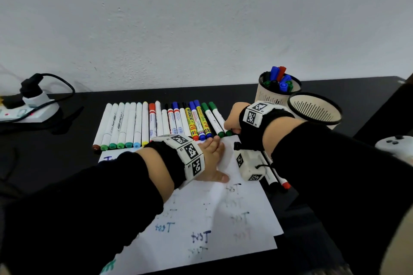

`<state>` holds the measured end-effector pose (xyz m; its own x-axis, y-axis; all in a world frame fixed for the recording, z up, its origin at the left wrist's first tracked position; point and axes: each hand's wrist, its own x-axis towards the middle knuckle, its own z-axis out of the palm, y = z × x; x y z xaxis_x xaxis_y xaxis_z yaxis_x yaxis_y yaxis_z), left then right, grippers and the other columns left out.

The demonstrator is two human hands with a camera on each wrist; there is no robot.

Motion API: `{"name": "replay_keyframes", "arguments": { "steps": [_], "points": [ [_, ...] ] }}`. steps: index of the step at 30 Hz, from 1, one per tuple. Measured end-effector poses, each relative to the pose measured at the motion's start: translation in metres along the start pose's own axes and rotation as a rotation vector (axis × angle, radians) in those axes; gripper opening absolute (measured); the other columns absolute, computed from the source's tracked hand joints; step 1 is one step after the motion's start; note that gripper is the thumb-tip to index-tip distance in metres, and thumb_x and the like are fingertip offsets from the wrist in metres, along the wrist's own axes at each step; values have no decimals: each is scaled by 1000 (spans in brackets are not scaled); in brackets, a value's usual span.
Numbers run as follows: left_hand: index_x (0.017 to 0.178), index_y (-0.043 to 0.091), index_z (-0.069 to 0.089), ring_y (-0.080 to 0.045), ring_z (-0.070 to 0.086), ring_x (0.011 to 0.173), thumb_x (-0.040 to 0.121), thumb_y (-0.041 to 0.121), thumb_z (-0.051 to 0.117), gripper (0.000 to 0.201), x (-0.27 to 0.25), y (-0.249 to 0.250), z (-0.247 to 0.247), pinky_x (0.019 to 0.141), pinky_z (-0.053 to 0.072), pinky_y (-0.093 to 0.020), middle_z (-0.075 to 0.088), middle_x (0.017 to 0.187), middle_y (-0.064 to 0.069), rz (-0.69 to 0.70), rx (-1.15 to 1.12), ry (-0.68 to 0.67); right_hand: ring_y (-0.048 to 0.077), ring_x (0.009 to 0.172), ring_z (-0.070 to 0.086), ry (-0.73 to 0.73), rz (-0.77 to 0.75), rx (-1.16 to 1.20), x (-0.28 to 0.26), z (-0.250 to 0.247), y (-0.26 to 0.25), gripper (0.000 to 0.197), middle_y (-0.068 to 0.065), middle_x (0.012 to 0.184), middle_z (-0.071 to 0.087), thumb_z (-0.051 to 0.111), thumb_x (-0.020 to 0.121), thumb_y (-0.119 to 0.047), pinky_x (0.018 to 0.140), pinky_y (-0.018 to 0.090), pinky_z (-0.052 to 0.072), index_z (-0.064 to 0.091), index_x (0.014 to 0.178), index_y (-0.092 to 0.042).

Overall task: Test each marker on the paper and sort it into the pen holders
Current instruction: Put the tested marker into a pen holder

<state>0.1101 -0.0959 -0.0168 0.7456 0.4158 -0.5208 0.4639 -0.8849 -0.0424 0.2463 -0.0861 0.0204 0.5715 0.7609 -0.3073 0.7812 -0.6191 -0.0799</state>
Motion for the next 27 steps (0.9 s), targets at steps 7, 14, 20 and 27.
{"name": "replay_keyframes", "arguments": {
  "steps": [7, 14, 20, 27],
  "points": [
    [147, 8, -17, -24, -12, 144, 91, 60, 36, 93, 1, 0, 0, 116, 1, -39, -21, 155, -9, -2, 3, -8, 23, 94, 68, 16, -1, 16, -2, 3, 1, 21, 7, 98, 72, 61, 84, -28, 82, 32, 52, 57, 68, -14],
    [147, 8, -17, -24, -13, 144, 91, 59, 36, 92, -2, 2, -1, 116, 1, -38, -22, 154, -9, -10, -6, -11, 23, 86, 69, 70, 30, 57, -6, -2, 8, 24, 6, 88, 71, 63, 79, -34, 79, 33, 54, 57, 65, -15],
    [148, 8, -12, -22, -8, 145, 91, 57, 38, 91, -12, 3, -6, 116, 3, -37, -18, 156, -7, -21, -35, 1, 22, 69, 61, 104, 46, 84, -27, -22, 19, 25, 3, 67, 58, 65, 77, -37, 66, 30, 49, 57, 70, -14],
    [151, 14, 0, -19, 15, 144, 95, 51, 38, 77, -45, 7, -35, 114, 18, -36, -2, 158, 1, -42, -114, 129, 23, 77, 63, 101, 63, 141, -66, -42, 27, 39, 4, 75, 59, 54, 76, -52, 77, 32, 51, 54, 73, -13]
  ]
}}
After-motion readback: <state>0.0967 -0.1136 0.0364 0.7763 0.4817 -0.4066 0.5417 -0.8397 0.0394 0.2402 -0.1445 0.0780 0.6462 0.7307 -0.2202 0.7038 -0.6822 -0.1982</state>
